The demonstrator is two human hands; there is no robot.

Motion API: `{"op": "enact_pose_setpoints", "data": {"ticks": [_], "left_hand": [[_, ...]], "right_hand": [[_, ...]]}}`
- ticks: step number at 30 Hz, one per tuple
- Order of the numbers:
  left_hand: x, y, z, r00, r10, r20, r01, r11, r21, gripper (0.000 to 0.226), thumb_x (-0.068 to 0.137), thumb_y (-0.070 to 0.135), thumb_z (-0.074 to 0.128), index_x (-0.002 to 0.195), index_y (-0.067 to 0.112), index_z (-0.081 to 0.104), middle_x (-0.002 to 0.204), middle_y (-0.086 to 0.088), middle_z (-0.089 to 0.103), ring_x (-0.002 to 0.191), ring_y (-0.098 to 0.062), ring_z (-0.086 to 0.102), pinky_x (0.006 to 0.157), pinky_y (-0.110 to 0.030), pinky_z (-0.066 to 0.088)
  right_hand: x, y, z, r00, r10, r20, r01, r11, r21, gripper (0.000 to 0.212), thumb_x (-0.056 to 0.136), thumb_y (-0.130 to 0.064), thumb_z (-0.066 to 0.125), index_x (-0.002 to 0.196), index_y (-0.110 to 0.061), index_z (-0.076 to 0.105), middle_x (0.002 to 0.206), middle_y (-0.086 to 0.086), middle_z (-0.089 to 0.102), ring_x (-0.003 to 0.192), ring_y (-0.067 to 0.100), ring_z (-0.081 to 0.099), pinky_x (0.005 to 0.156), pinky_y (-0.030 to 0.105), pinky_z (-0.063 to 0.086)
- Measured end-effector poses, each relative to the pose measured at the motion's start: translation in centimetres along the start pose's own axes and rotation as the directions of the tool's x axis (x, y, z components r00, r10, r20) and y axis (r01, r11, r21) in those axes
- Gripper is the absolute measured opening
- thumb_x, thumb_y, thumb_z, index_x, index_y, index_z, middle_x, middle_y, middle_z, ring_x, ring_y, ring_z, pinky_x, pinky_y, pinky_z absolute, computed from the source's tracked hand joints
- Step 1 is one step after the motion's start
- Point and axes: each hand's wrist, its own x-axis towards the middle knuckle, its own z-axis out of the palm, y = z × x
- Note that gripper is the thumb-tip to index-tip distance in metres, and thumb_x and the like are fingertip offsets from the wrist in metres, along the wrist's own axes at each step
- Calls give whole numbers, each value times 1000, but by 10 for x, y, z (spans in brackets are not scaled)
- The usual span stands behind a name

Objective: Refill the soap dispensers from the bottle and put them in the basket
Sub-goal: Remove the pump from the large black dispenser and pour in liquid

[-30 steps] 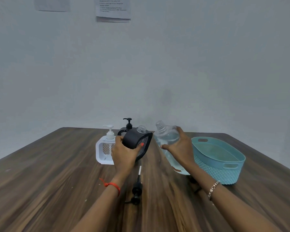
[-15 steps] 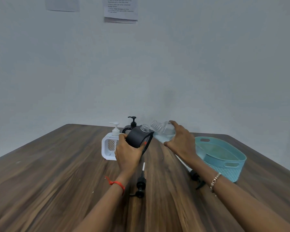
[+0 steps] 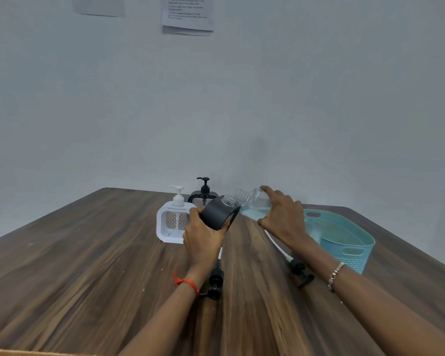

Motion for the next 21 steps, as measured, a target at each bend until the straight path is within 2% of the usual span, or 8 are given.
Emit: {"op": "enact_pose_setpoints", "data": {"ticks": [9,21], "left_hand": [[-6,0,4,1000,-2,20,2,1000,-4,53,60,33,83,93,9,49,85,-9,62,81,-34,59,66,-42,49],[-12,1,2,999,13,36,-11,999,-34,55,62,35,82,97,8,49,86,-5,60,83,-31,60,67,-41,49]], "right_hand": [[0,5,-5,999,-46,8,47,990,-130,69,70,-17,57,135,-27,38,104,4,58,90,30,54,79,35,34],[0,6,-8,997,-74,29,79,977,-197,71,71,-14,55,137,-27,35,108,3,58,90,28,53,80,36,34]]}}
